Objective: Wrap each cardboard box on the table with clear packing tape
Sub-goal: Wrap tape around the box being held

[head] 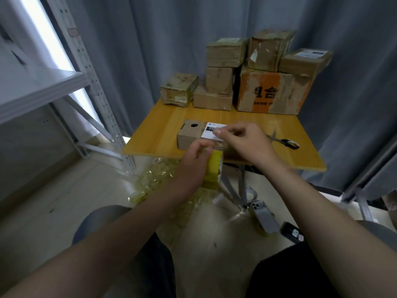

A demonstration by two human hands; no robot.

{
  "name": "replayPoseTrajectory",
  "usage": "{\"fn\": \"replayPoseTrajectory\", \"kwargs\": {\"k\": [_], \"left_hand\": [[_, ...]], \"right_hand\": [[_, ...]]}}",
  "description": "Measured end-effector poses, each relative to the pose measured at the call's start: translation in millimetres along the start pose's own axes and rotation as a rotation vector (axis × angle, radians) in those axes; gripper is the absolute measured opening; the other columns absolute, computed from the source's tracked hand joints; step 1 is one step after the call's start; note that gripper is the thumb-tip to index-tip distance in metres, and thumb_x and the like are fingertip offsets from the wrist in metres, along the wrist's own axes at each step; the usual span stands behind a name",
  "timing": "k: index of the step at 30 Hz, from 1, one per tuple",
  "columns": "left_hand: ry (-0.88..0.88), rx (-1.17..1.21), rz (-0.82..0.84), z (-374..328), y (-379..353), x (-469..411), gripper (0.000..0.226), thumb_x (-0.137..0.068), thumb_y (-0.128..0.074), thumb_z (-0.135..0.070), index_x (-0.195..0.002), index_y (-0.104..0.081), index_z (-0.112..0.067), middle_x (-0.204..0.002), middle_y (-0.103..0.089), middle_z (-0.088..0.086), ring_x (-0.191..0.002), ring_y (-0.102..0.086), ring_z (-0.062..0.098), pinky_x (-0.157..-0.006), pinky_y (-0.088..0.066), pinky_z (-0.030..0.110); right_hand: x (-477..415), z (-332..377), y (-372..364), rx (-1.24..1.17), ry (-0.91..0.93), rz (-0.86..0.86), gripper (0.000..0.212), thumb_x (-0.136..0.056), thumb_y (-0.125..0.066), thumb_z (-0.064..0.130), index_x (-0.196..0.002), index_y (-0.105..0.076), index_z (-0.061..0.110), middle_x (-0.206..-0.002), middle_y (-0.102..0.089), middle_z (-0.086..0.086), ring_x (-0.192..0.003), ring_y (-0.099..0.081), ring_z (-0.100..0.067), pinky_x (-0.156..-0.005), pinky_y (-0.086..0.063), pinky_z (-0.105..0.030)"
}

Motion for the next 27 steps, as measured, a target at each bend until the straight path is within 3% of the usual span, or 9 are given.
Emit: {"fn": "replayPoseTrajectory", "kwargs": {"k": [2,4,6,9,12,16,20,23,27], "left_hand": [[-0.033,0.078,0.008,-10.4,4.1,3.9,0.020,-0.107,-0.047,-0.013,-0.126,-0.048,-0.019,-0.105,-0.060,-0.007,-0.078,-0.069,-0.002,-0.062,-0.054,0.017],[-0.014,0.144,0.013,-11.2,8.2,3.7,0.018,-0.108,-0.048,-0.018,-0.123,-0.043,-0.026,-0.105,-0.064,0.006,-0.079,-0.073,0.015,-0.060,-0.057,0.030],[0.016,0.201,0.042,-9.9,10.9,1.9,0.017,-0.108,-0.048,-0.023,-0.119,-0.039,-0.032,-0.095,-0.068,0.021,-0.066,-0.069,0.033,-0.057,-0.056,0.043],[-0.013,0.150,0.038,-12.6,20.0,0.3,0.021,-0.108,-0.048,-0.024,-0.124,-0.035,-0.028,-0.077,-0.073,0.015,-0.059,-0.067,0.036,-0.055,-0.057,0.049],[-0.091,0.088,0.026,-18.5,27.0,0.7,0.024,-0.107,-0.049,-0.025,-0.127,-0.035,-0.026,-0.080,-0.075,0.013,-0.063,-0.071,0.036,-0.058,-0.059,0.051],[-0.170,0.080,0.033,-21.2,30.2,0.7,0.030,-0.106,-0.054,-0.024,-0.129,-0.036,-0.027,-0.092,-0.074,0.014,-0.077,-0.075,0.030,-0.067,-0.062,0.059],[-0.213,0.048,0.050,-20.0,30.6,1.8,0.029,-0.106,-0.055,-0.023,-0.126,-0.037,-0.034,-0.092,-0.076,0.010,-0.078,-0.075,0.034,-0.070,-0.059,0.064],[-0.231,0.002,0.083,-18.6,29.6,3.7,0.031,-0.106,-0.053,-0.019,-0.130,-0.035,-0.028,-0.090,-0.077,0.009,-0.074,-0.074,0.033,-0.074,-0.060,0.061],[-0.309,-0.133,0.158,-18.0,21.9,7.1,0.033,-0.105,-0.056,-0.026,-0.127,-0.031,-0.027,-0.093,-0.078,0.006,-0.081,-0.076,0.022,-0.078,-0.059,0.058]], "right_hand": [[7.0,11.4,-18.5,-0.042,-0.105,0.181,0.038,-0.087,-0.074,0.058,-0.088,-0.084,0.021,-0.090,-0.076,-0.009,-0.081,-0.067,-0.014,-0.074,-0.047,-0.031],[10.4,18.1,-27.9,-0.068,-0.166,0.216,0.035,-0.089,-0.076,0.048,-0.086,-0.084,0.014,-0.088,-0.077,-0.014,-0.081,-0.067,-0.018,-0.074,-0.052,-0.036],[8.8,22.8,-29.6,-0.101,-0.180,0.199,0.023,-0.091,-0.077,0.039,-0.088,-0.085,0.018,-0.080,-0.078,-0.006,-0.085,-0.071,-0.022,-0.081,-0.058,-0.040],[12.2,31.3,-31.5,-0.226,-0.185,0.249,0.016,-0.094,-0.075,0.029,-0.091,-0.083,0.016,-0.068,-0.073,-0.007,-0.062,-0.068,-0.010,-0.059,-0.056,-0.022],[11.5,29.3,-30.1,-0.280,-0.218,0.262,0.017,-0.095,-0.074,0.029,-0.103,-0.079,0.015,-0.066,-0.068,-0.001,-0.048,-0.061,0.002,-0.045,-0.044,-0.013],[11.3,26.1,-34.5,-0.337,-0.251,0.341,0.020,-0.097,-0.072,0.030,-0.109,-0.078,0.016,-0.067,-0.071,0.005,-0.056,-0.066,-0.001,-0.048,-0.047,-0.014],[4.0,21.3,-28.2,-0.348,-0.213,0.219,0.017,-0.090,-0.080,0.028,-0.101,-0.081,0.015,-0.070,-0.072,0.004,-0.059,-0.063,-0.008,-0.055,-0.047,-0.023],[2.2,18.8,-26.5,-0.344,-0.195,0.203,0.014,-0.088,-0.081,0.027,-0.096,-0.081,0.016,-0.072,-0.071,0.007,-0.060,-0.060,-0.008,-0.062,-0.046,-0.029],[6.5,26.2,-23.7,-0.319,-0.145,0.233,0.024,-0.089,-0.080,0.039,-0.105,-0.076,0.022,-0.102,-0.074,0.004,-0.083,-0.073,-0.022,-0.069,-0.063,-0.042]]}}
Point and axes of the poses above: each hand's wrist, its own x-axis away from the middle knuckle, its own y-axis out of the back of the hand, z = x × y, the point moved 7 cm from there along -x, towards the middle knuckle
